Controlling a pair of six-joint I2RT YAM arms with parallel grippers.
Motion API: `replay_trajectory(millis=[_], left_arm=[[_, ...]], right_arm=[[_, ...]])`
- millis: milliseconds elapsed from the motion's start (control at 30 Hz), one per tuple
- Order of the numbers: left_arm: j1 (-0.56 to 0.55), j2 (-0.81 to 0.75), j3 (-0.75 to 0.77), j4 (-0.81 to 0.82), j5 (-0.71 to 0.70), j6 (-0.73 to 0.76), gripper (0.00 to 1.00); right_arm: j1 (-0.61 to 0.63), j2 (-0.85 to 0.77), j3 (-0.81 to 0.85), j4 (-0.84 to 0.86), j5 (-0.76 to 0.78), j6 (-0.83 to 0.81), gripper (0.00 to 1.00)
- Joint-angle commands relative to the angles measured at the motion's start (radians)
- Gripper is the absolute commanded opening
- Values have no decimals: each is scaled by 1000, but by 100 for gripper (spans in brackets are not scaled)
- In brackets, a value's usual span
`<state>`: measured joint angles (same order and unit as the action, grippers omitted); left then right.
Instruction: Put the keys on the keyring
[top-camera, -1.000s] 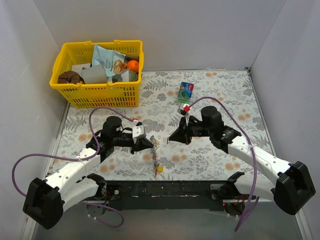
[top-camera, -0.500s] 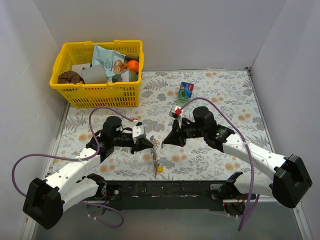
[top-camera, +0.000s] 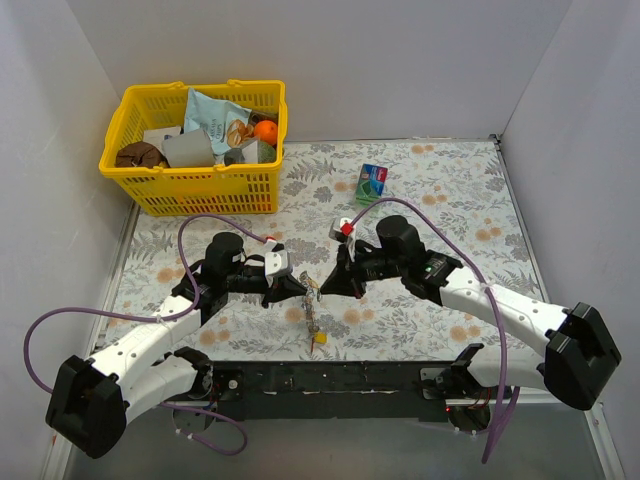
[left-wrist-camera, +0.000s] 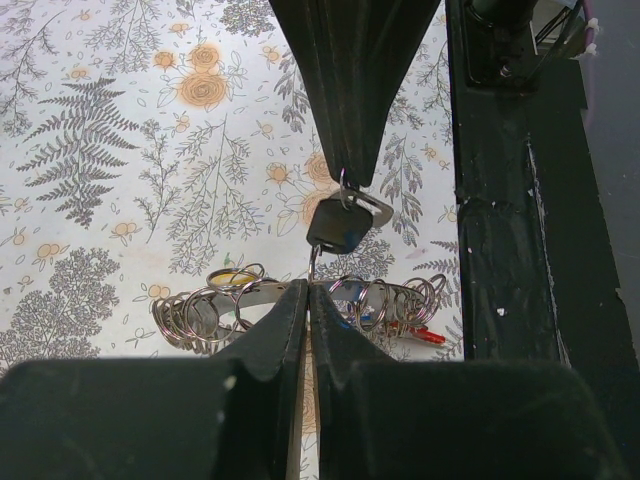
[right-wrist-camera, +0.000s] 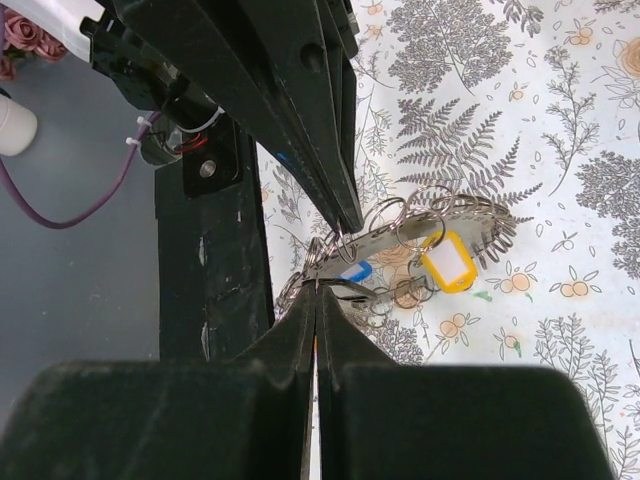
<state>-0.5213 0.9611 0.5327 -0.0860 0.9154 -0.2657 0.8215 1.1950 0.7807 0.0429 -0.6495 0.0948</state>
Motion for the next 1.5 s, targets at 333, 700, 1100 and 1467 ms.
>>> replay_trajectory(millis=[333, 700, 1100, 1467], left_arm=[[-5, -7, 27, 11, -10, 5, 0], [-3, -9, 26, 9, -15, 5, 0], [-3, -4, 26, 8, -19, 10, 0], [-3, -5, 26, 6, -18, 8, 0]], right_arm=[[38, 54, 77, -29, 36, -35, 1], [47, 77, 94, -21, 36, -32, 1], [56, 109, 123, -31, 37, -40, 1], [57, 120, 137, -38, 48, -41, 1]])
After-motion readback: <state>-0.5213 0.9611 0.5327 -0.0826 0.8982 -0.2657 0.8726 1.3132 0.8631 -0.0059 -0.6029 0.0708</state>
